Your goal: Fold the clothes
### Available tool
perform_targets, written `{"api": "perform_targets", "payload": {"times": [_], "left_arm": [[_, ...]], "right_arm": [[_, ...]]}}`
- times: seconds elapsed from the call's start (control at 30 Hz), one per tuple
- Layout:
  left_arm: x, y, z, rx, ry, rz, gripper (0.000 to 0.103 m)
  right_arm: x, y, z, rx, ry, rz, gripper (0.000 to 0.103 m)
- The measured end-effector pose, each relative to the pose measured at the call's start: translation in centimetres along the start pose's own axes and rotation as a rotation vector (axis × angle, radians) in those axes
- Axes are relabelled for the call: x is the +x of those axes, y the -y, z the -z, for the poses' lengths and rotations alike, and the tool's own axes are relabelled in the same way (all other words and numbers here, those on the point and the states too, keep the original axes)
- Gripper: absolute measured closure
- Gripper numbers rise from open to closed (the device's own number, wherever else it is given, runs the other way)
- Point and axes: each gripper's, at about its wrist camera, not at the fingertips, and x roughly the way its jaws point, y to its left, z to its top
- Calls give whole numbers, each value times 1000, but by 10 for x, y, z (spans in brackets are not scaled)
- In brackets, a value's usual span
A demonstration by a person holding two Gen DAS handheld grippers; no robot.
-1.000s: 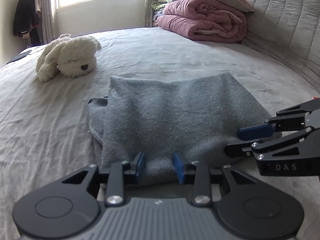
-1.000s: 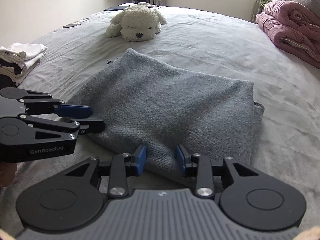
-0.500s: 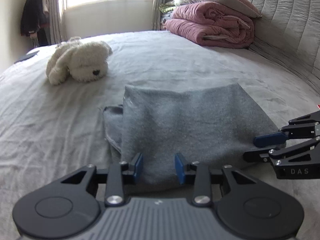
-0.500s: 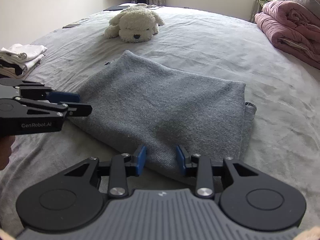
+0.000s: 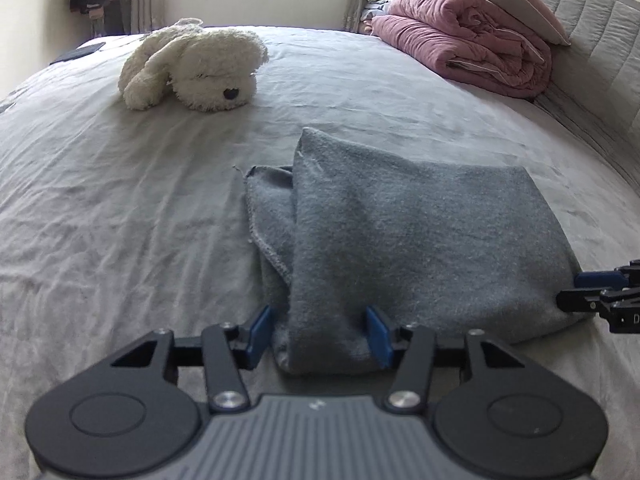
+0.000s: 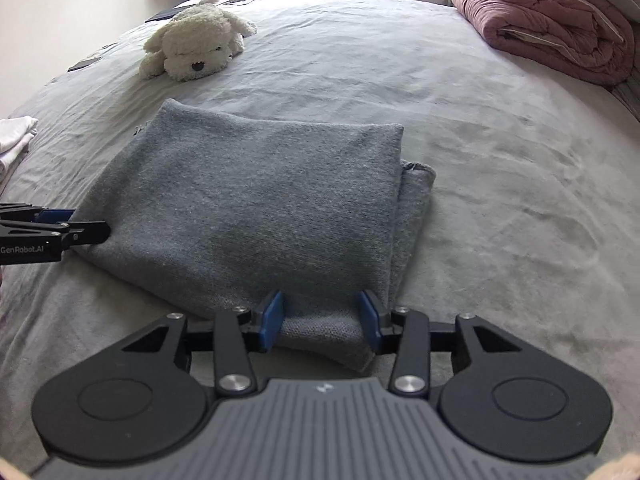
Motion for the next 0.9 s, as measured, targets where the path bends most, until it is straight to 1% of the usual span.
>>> {"api": "perform_targets", "payload": {"times": [0.1,0.13,0.17,0.2,0.27,0.37,0.43,0.5,0.53,0.6,0.67,0.77,0.9], "left_arm": [[1,-5,-4,-33,-17,3,47],[0,-6,-5,-42,-21,3,47],[0,-8,-6,-50,-23,0,47],[0,-11,-6,-62,-28,5,47],[0,-16,-8,-93,-42,18,47],[-2,-24,-11,-125,-45,14,48],[-3,-31,-13,-153,-45,13,48],[-3,-36,-13,-194,-54,31,48],[-3,-37,-13,-214,-58,42,49],[-7,-36,-14,-233,-48,53,52],[-13,-31,-15,-215,-11,42,52],[-23,-20,-15,-164,43,32,52],[-29,-10,-13,-127,80,73,52]], "right_arm": [[-1,5,0,11,-14,19,58],[-1,8,1,24,-21,34,51],[-1,12,1,36,-29,49,41],[-1,15,2,44,-35,64,38],[-2,16,2,59,-37,63,38],[-5,18,2,82,-39,56,38],[-10,24,1,124,-28,53,38],[-14,34,-1,198,-12,48,37],[-16,39,-2,250,-4,27,37],[-18,52,-3,383,9,-54,37],[-17,63,1,509,-1,-132,37],[-10,71,6,622,-33,-195,37],[-1,76,12,763,-61,-274,35]]}}
